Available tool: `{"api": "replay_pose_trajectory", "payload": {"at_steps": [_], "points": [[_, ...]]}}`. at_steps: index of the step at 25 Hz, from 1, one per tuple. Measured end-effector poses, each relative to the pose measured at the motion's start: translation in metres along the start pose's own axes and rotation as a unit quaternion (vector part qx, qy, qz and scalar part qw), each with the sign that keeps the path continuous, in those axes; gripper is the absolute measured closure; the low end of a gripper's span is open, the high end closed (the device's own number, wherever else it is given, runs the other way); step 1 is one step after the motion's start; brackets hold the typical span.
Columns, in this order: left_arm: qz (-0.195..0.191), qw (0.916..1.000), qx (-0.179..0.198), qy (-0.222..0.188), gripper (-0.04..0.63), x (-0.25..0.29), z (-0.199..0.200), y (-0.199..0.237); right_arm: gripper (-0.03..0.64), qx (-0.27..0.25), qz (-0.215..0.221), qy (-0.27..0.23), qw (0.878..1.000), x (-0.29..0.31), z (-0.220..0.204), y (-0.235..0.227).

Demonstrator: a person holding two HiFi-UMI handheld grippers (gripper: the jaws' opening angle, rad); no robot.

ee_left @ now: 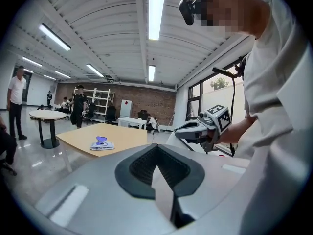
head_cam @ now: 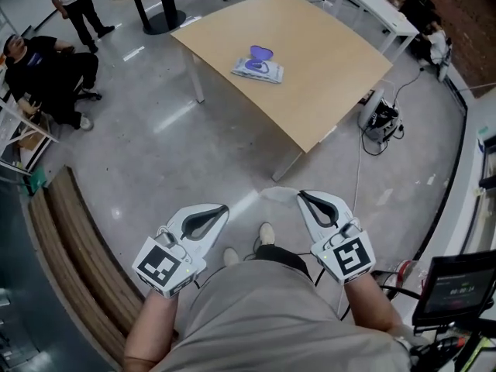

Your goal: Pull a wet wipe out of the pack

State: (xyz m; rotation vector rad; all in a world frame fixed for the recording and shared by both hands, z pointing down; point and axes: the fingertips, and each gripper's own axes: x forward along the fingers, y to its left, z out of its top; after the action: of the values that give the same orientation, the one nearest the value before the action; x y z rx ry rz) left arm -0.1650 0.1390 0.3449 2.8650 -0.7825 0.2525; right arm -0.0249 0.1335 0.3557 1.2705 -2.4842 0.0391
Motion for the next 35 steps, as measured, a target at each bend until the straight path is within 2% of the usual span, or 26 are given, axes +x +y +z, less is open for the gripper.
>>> {"api": "replay_pose_trajectory", "payload": {"at_steps": [6,9,11,19,25,30,35], "points": [[-0.040,0.9991,0.009,0.010,0.591,-0.034,-0.026,-0.019,0.614,0.009,-0.020,0.004,1.000,-0.019,-0.005,0.052],[-0.032,0.9993,0.005,0.018,0.591,-0.046,-0.030,-0.021,0.614,0.005,-0.018,0.009,1.000,-0.028,-0.004,0.070],[-0.035,0.9994,0.003,0.007,0.591,-0.050,-0.028,-0.029,0.614,0.002,-0.017,0.007,1.000,-0.036,0.000,0.074],[-0.021,0.9997,-0.012,-0.003,0.591,-0.007,-0.008,-0.068,0.614,-0.011,0.003,-0.010,1.000,-0.080,0.010,0.032],[-0.029,0.9996,-0.004,-0.003,0.591,-0.005,-0.014,-0.105,0.614,-0.005,0.007,-0.003,1.000,-0.113,-0.008,0.044],[-0.021,0.9997,-0.008,0.006,0.591,0.015,-0.016,-0.116,0.614,-0.013,0.024,-0.004,1.000,-0.117,-0.021,0.031],[0.007,0.9999,-0.009,0.012,0.591,0.018,-0.021,-0.115,0.614,-0.012,0.042,-0.009,0.999,-0.114,-0.029,0.026]]}}
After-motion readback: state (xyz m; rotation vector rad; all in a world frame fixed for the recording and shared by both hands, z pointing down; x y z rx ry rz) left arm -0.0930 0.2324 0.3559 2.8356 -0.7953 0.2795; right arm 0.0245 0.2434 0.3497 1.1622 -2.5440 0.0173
